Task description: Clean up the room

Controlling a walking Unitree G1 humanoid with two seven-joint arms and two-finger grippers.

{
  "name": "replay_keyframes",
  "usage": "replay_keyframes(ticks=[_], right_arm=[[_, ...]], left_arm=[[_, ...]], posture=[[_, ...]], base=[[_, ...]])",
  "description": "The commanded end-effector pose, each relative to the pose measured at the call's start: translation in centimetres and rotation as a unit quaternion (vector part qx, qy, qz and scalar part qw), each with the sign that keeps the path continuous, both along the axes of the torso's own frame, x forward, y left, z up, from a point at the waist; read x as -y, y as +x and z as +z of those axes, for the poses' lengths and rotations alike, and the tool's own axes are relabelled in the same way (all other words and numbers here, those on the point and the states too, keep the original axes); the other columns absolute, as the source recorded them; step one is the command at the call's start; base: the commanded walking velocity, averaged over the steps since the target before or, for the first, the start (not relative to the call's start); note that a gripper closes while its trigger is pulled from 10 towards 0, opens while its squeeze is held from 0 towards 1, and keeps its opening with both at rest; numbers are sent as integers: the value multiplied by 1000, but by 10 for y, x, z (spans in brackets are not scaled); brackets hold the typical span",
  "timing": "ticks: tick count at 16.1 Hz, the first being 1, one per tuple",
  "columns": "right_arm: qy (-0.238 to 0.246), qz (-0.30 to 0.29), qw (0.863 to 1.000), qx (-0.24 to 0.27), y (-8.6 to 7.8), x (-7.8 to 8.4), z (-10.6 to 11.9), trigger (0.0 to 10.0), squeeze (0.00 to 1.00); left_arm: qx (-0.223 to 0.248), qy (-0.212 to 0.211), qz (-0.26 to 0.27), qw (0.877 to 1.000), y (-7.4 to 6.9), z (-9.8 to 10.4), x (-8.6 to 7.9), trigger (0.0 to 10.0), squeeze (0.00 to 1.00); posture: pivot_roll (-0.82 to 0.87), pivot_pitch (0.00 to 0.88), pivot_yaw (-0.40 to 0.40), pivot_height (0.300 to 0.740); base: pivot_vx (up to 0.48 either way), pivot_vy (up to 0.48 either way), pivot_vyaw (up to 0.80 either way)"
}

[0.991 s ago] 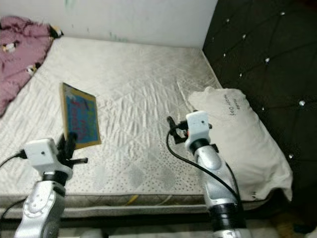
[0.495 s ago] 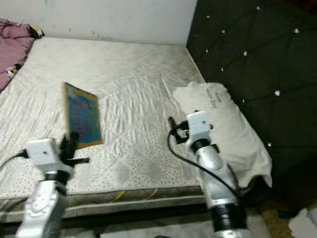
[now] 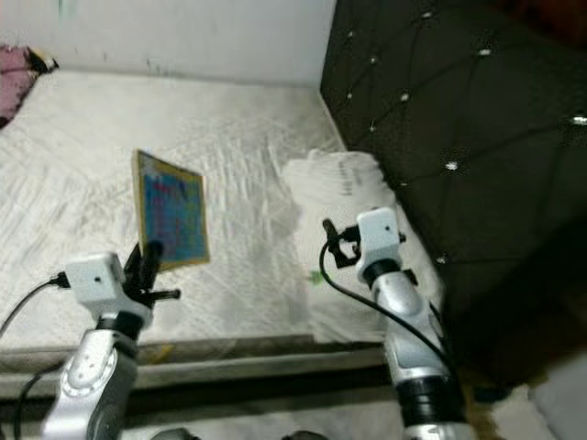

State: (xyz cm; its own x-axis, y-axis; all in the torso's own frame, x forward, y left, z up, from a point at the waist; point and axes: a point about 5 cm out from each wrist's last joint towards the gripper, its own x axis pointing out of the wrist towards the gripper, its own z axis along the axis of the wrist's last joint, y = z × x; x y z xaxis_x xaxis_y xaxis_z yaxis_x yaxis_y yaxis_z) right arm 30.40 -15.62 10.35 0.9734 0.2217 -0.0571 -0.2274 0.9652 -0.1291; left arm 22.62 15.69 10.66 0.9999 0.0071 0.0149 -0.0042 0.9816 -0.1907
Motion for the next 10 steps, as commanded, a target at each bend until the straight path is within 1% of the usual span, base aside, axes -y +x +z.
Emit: replay_keyframes(ticks=[1, 7, 10], right_arm=[[-3, 0, 1000, 9, 3, -1, 5, 10000, 0], [-2, 0, 1000, 10, 3, -1, 4, 10000, 0], [-2, 0, 1000, 10, 3, -1, 4, 10000, 0]], left_arm=[[29, 1, -3, 1000, 1, 11, -1, 10000, 0], [36, -5, -16, 999, 0, 12, 1, 10000, 0], [37, -6, -17, 999, 0, 12, 1, 10000, 0]], posture=[[42, 20, -96, 740], [42, 16, -94, 740], [43, 11, -94, 740]], base=[[0, 0, 0], [0, 0, 0], [250, 0, 0]])
